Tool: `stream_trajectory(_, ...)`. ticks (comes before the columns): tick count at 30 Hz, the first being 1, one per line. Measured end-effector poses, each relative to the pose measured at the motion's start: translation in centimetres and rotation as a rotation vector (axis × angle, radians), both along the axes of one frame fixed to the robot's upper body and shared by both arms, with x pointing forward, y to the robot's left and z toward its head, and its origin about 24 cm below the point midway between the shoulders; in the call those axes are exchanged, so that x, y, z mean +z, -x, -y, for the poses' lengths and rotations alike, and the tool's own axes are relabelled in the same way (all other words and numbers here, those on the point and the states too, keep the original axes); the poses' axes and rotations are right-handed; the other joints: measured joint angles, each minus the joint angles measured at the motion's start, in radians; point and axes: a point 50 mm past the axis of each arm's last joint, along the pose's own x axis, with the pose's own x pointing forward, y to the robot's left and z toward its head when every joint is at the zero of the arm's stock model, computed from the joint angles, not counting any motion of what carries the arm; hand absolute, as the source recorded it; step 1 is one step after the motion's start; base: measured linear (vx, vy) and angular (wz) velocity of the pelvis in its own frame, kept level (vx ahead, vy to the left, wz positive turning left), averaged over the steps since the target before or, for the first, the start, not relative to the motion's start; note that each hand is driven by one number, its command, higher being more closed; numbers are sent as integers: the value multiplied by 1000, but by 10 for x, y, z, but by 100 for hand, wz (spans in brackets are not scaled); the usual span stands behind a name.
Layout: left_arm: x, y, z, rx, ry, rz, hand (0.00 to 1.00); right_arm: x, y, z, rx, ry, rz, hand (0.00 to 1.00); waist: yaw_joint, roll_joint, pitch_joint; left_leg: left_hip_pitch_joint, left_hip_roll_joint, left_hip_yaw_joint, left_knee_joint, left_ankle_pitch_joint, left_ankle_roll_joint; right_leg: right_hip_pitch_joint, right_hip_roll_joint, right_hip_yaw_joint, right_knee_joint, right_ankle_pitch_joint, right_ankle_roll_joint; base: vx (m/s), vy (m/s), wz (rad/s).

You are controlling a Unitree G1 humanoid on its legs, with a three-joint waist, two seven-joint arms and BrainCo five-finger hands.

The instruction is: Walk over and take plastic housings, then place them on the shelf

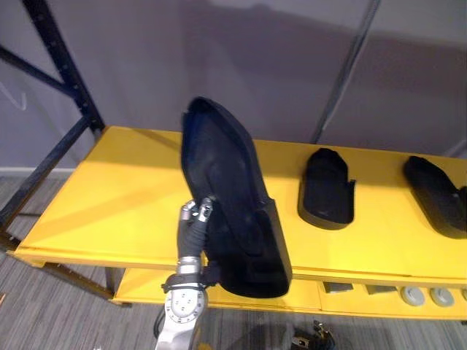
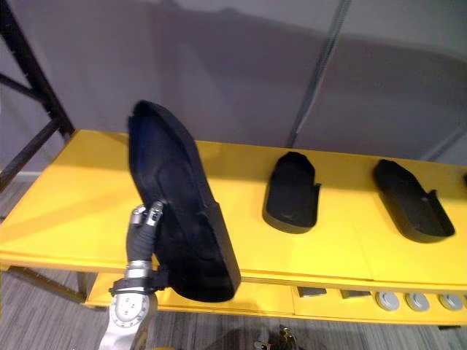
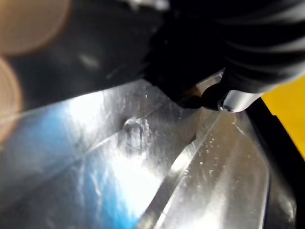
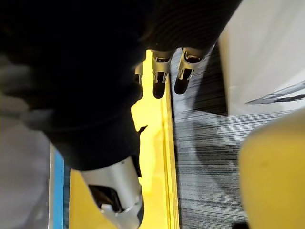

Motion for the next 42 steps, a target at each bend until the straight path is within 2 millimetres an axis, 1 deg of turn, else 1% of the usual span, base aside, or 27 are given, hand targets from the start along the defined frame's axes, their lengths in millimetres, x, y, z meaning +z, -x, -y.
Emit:
stream_trajectory(2,-5,-1,1,-2,10,-19,100,-1,2,4,6,19,-13,0,-21,6,-5,-5,45,-9,-14,6,2,4,-39,-21,-12,-1,2,57,214,18)
stream_trajectory(3,-7,-1,2,-4,11,-29,100,-1,4,8,1,29,-22,0,-38,16,-13,-2,64,-28,-61,38,-2,5,-64,-32,-23,0,30,73,397,30)
stream_trajectory(4,-8,-2,7,-21,22,-33,100,-1,4,15,-2,52,-24,0,-57,42,-29,-3,73,-69,-126,109,-36,3,-76,-39,-44,3,74,83,456,28)
stream_trajectory(5,-9,-3,10,-31,23,-37,100,-2,5,17,-5,57,-34,0,-63,53,-37,0,56,-82,-140,78,-109,4,-88,-46,-56,9,98,105,540,35)
stream_trajectory(6,-11,-6,11,-46,10,-43,100,-4,4,15,-10,49,-45,0,-76,32,-35,-8,24,-88,-145,73,-149,6,-121,-49,-72,32,128,101,547,28)
stream_trajectory(7,-18,-8,8,-47,-14,-74,100,-5,1,4,-15,20,-45,0,-75,4,-31,-11,-14,-86,-138,64,-127,6,-155,-47,-89,101,137,110,603,23)
stream_trajectory(8,-22,-9,7,-47,-25,-88,100,-5,1,1,-14,11,-44,0,-73,4,-31,-10,-20,-86,-132,60,-119,8,-159,-47,-92,133,137,106,531,4)
stream_trajectory(9,-24,-9,4,-49,-40,-99,100,-6,0,-6,-10,-6,-41,0,-68,10,-26,-3,-24,-84,-120,51,-103,2,-166,-43,-70,184,140,87,448,-2)
stream_trajectory(11,-21,-11,5,-45,-36,-86,100,-4,-5,-12,20,-11,-25,0,-65,13,-25,2,-23,-70,-102,37,-79,-46,-167,-8,10,171,105,27,264,-2)
stream_trajectory(12,-20,-12,6,-47,-34,-79,100,-2,-8,-13,33,-8,-10,0,-66,13,-25,2,-28,-65,-94,31,-69,-68,-147,35,47,143,81,-54,158,7)
stream_trajectory(13,-19,-12,8,-50,-28,-74,100,-1,-10,-13,34,-7,3,0,-75,12,-24,4,-41,-62,-84,20,-52,-98,-105,99,116,103,69,-73,136,7)
stream_trajectory(14,-19,-12,9,-49,-16,-74,100,0,-11,-12,30,-6,7,0,-75,13,-23,15,-54,-60,-80,13,-42,-124,-86,140,179,53,78,-96,98,10)
stream_trajectory(15,-18,-12,12,-50,-1,-72,100,0,-11,-11,25,-6,9,0,-77,14,-22,27,-61,-64,-87,11,-40,-143,-42,224,252,-10,110,-72,2,8)
stream_trajectory(16,-17,-12,14,-53,7,-70,100,0,-9,-11,24,-6,8,0,-78,12,-22,30,-68,-66,-88,10,-41,-151,-20,247,274,-37,118,-94,-73,14)
stream_trajectory(17,-16,-12,17,-57,26,-67,100,-1,-6,-9,18,-8,2,0,-75,12,-22,33,-84,-68,-86,8,-46,-153,-14,253,290,-75,107,-102,-105,12)
stream_trajectory(19,-14,-12,19,-61,15,-57,100,-1,-4,-11,16,-17,-4,0,-68,1,-31,27,-101,-70,-92,16,-65,-127,-28,257,236,-135,79,-99,-146,6)
stream_trajectory(20,-14,-12,20,-63,7,-58,100,-1,-5,-11,22,-22,0,0,-67,4,-24,26,-101,-77,-95,24,-77,-100,-30,246,194,-169,70,-92,-196,19)
stream_trajectory(21,-17,-10,21,-73,-2,-75,100,0,-6,-8,10,-19,9,0,-76,11,-21,30,-96,-94,-105,39,-82,-91,-21,226,184,-164,62,-90,-232,31)
stream_trajectory(22,-17,-9,24,-92,-19,-79,100,0,-3,-5,-5,-15,4,0,-75,19,-26,45,-84,-98,-120,54,-92,-72,-12,218,173,-159,54,-37,-130,29)
stream_trajectory(25,-11,-7,24,-103,-28,-51,100,-2,2,-8,-21,-26,-8,0,-66,21,-42,76,-55,-96,-165,72,-113,-40,17,209,125,-140,32,20,-119,1)
stream_trajectory(29,-16,-5,12,-53,-32,-75,100,-3,4,-11,-24,-34,-15,0,-66,26,-64,111,-51,-54,-238,98,-114,-22,25,232,57,-94,40,102,-2,-27)
stream_trajectory(30,-21,-3,6,-24,-36,-103,100,-3,6,-11,-24,-36,-20,0,-64,25,-66,140,-50,-27,-275,108,-113,-9,26,251,24,-68,44,124,60,-38)
stream_trajectory(33,-26,0,0,3,-42,-130,100,-5,9,-12,-20,-35,-36,0,-52,23,-75,185,-50,13,-332,126,-110,12,23,257,-25,-20,49,71,55,-32)
stream_trajectory(35,-26,0,1,5,-53,-129,100,-6,9,-12,-18,-34,-44,0,-45,23,-76,207,-51,19,-358,132,-108,24,22,256,-42,-2,53,43,37,-11)
stream_trajectory(38,-29,0,-1,9,-79,-145,100,-7,11,-11,-16,-34,-51,0,-45,23,-84,233,-55,19,-398,156,-103,37,21,253,-47,16,52,-3,3,4)
stream_trajectory(40,-37,-1,-3,17,-107,-181,100,-8,13,-11,-3,-33,-69,0,-44,30,-99,244,-57,19,-432,179,-105,41,25,249,-65,31,40,-22,-7,5)
stream_trajectory(42,-48,-4,-8,24,-130,-233,100,-10,13,-11,5,-33,-80,0,-47,27,-111,248,-62,18,-455,204,-107,40,29,246,-65,36,37,-32,-33,7)
